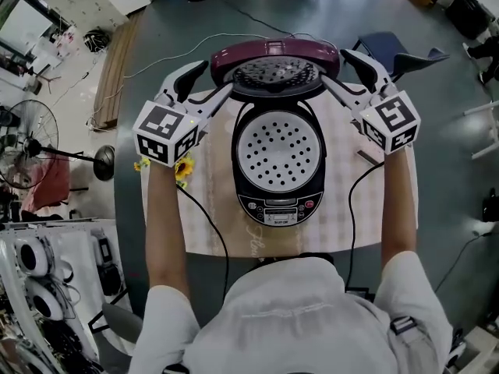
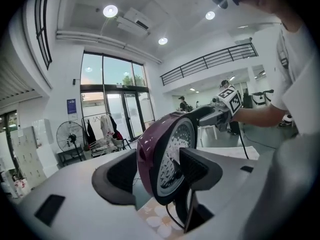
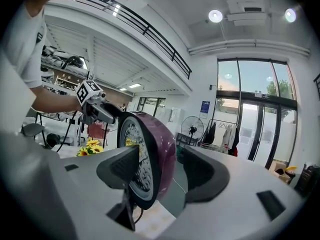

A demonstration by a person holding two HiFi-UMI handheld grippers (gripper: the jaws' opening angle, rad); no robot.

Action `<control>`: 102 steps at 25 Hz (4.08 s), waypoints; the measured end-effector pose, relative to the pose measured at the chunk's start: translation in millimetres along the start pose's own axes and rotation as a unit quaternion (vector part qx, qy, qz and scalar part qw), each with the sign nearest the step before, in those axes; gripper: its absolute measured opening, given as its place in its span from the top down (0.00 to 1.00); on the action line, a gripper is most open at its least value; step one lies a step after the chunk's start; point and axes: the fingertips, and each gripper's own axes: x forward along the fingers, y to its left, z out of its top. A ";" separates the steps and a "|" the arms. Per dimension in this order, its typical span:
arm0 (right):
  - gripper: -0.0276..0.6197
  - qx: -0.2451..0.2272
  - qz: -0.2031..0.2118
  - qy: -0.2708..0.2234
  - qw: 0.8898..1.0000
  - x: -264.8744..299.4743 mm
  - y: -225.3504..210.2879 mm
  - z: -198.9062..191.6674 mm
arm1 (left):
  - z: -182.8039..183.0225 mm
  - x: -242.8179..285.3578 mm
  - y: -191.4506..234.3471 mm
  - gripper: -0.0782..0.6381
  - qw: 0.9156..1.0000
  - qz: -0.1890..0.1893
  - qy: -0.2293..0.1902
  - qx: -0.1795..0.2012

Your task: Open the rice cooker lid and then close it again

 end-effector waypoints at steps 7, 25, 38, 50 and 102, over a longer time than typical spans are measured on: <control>0.53 -0.027 0.033 -0.001 0.999 21.2 5.9 7.3 | 12.1 20.7 3.0 0.48 0.999 -0.025 0.003 0.026; 0.51 -0.052 0.062 0.029 0.996 1.8 39.4 5.6 | 7.4 -2.1 -22.2 0.51 1.000 -0.026 -0.004 0.006; 0.51 -0.045 0.084 0.045 0.994 -37.0 86.2 -6.4 | -19.5 -37.1 -68.0 0.51 0.999 -0.013 0.034 0.036; 0.49 -0.085 0.112 0.100 0.985 -72.9 148.9 -47.6 | -75.7 -64.5 -127.3 0.49 0.981 -0.006 0.136 0.139; 0.46 0.039 0.182 0.220 0.958 -94.6 220.0 -157.1 | -191.4 -78.2 -203.3 0.53 0.959 -0.142 0.242 0.042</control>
